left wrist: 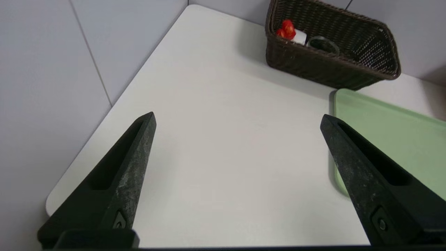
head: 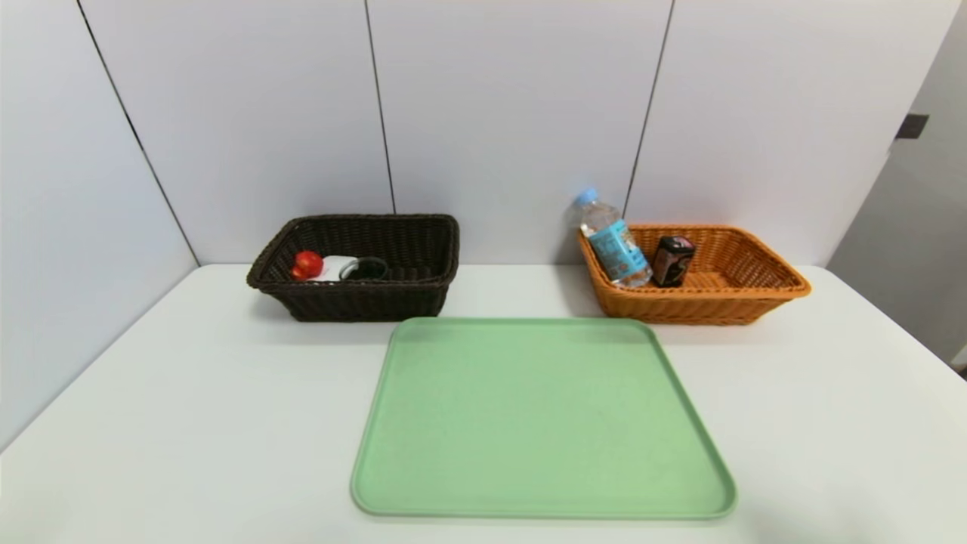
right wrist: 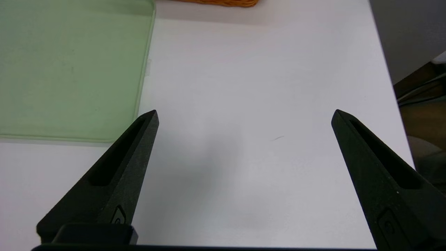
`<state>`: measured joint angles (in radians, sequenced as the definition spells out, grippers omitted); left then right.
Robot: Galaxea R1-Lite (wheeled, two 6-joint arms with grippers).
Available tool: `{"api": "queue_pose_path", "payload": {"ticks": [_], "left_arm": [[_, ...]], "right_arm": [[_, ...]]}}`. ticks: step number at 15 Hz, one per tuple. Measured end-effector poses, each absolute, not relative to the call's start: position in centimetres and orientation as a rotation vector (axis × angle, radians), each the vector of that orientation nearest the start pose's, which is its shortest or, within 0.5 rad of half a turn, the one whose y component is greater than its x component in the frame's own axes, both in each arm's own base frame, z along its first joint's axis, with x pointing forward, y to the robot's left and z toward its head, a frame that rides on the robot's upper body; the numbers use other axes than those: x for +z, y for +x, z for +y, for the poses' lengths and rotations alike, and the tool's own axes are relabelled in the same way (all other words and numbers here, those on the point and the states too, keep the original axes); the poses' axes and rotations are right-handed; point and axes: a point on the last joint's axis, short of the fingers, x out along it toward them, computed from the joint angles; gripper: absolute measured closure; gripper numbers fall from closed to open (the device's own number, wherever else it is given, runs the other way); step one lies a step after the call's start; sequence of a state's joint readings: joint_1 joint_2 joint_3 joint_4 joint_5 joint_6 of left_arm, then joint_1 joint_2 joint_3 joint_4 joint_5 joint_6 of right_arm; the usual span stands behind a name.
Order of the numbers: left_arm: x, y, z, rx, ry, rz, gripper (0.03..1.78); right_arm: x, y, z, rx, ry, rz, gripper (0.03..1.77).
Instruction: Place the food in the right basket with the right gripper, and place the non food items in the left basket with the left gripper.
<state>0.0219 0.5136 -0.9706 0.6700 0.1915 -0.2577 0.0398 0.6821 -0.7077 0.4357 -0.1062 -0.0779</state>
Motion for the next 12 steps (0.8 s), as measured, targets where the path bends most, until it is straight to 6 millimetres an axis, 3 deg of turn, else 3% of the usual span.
{"api": "queue_pose_path", "payload": {"ticks": [3, 7, 9, 12], "left_arm": [[23.6, -6.5, 0.2, 0.236, -0.172, 0.151, 0.13], [20.1, -8.1, 0.1, 0.176, -0.068, 0.077, 0.12], [18.3, -7.9, 0.1, 0.161, -0.021, 0.013, 0.12], [16.0, -6.6, 0.1, 0.133, 0.077, -0.109, 0.12]], "right_arm": [[19.2, -0.9, -0.4, -0.127, -0.107, 0.280, 0.09], [15.1, -4.7, -0.4, -0.135, -0.140, 0.100, 0.09], [14.9, -5.4, -0.3, -0.124, -0.155, -0.049, 0.09], [14.6, -4.9, -0.2, -0.100, -0.178, -0.265, 0.09]]}}
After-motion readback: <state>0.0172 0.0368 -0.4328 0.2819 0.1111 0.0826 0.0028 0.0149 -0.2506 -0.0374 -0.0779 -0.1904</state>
